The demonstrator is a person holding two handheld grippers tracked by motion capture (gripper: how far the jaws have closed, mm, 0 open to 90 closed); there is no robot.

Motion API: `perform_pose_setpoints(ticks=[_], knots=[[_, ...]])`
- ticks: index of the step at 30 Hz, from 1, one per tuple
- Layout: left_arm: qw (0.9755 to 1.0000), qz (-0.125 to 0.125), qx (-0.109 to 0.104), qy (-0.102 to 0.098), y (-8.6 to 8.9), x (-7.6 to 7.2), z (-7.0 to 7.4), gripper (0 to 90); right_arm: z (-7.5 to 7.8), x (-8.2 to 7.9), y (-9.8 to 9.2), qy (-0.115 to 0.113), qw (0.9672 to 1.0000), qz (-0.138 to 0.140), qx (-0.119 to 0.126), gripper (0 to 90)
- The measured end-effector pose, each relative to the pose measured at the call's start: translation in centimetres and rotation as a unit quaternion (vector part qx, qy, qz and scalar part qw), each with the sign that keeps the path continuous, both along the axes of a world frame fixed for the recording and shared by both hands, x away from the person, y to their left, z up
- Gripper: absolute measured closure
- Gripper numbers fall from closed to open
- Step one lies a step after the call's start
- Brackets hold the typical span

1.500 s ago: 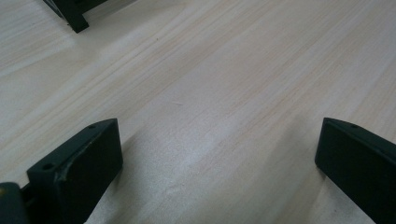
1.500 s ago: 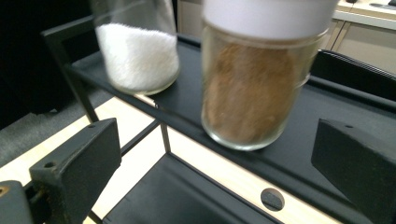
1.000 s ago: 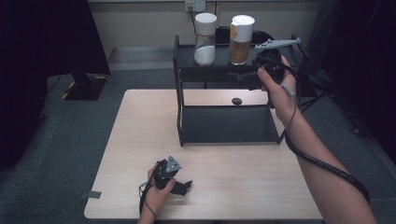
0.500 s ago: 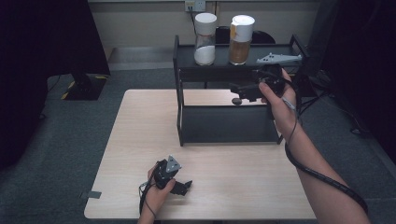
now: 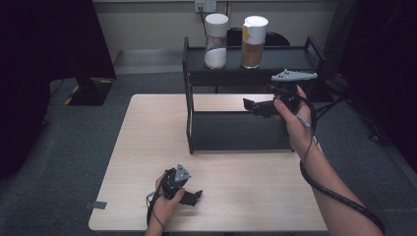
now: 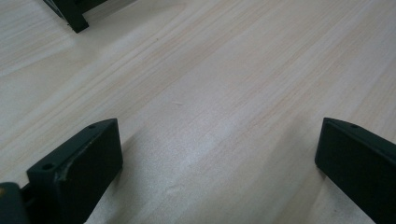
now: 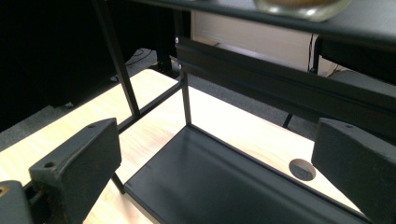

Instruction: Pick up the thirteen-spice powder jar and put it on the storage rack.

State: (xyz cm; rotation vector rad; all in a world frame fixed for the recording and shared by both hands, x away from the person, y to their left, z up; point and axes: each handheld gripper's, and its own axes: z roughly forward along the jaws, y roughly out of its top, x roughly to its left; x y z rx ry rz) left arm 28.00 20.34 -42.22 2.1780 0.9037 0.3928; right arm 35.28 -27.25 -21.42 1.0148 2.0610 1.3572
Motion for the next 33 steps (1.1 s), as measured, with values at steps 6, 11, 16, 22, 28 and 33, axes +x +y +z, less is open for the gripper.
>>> perform_pose_setpoints(ticks=[6, 11, 16, 22, 28, 33], knots=[[1.0, 0.0, 0.0, 0.0, 0.0, 0.0, 0.0, 0.0, -0.9, -0.1, 0.2, 0.011, 0.9999, 0.005, -0.011, 1.2], [1.0, 0.0, 0.0, 0.0, 0.0, 0.0, 0.0, 0.0, -2.0, -0.3, 0.1, 0.018, 0.9997, 0.008, -0.015, 1.7], [1.0, 0.0, 0.0, 0.0, 0.0, 0.0, 0.0, 0.0, -2.7, -0.5, 0.1, 0.02, 0.9996, 0.009, -0.015, 1.7], [1.0, 0.0, 0.0, 0.0, 0.0, 0.0, 0.0, 0.0, -3.8, -0.7, 0.2, 0.024, 0.9995, 0.016, -0.014, 1.9], [1.0, 0.001, -0.001, 0.0, 0.0, 0.0, 0.0, 0.0, -5.0, -0.8, 0.3, 0.032, 0.9992, 0.02, -0.011, 2.1], [1.0, 0.0, -0.001, 0.0, 0.0, 0.0, 0.0, 0.0, -6.4, -1.0, 0.4, 0.037, 0.999, 0.021, -0.01, 2.1]])
